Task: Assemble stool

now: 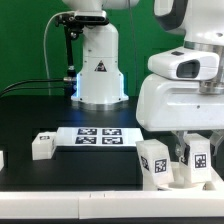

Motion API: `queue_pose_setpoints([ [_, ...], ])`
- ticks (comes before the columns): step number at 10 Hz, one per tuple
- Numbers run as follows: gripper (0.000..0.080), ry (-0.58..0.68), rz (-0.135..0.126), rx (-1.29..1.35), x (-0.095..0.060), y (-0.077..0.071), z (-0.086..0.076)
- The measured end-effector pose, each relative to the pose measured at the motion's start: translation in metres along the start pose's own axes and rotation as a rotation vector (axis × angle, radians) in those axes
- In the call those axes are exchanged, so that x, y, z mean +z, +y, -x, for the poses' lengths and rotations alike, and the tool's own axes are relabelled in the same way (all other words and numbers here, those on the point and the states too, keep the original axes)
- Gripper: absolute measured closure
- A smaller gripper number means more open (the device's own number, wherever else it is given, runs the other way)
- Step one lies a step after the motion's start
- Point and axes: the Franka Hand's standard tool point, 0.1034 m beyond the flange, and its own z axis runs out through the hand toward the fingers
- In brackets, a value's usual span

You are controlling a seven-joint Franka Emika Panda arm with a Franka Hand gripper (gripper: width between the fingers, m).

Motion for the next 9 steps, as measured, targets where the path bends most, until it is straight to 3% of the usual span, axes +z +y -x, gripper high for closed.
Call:
queue_pose_setpoints([
  [3,0.0464,-0.001,-0.015,0.272,0.0002,-0.0026,0.0001],
  [5,0.0464,-0.022,-0.069,0.734,0.0006,-0.0075,0.0005],
  [7,0.0464,-0.023,-0.122,1.028,0.0002,-0.0035,-0.0033],
  [8,0.0464,-0.029,-0.096,1.036,0.0010,-0.0094,-0.0005],
  [9,0.0464,-0.035,-0.100,1.097,0.0011,-0.0098,-0.0003],
])
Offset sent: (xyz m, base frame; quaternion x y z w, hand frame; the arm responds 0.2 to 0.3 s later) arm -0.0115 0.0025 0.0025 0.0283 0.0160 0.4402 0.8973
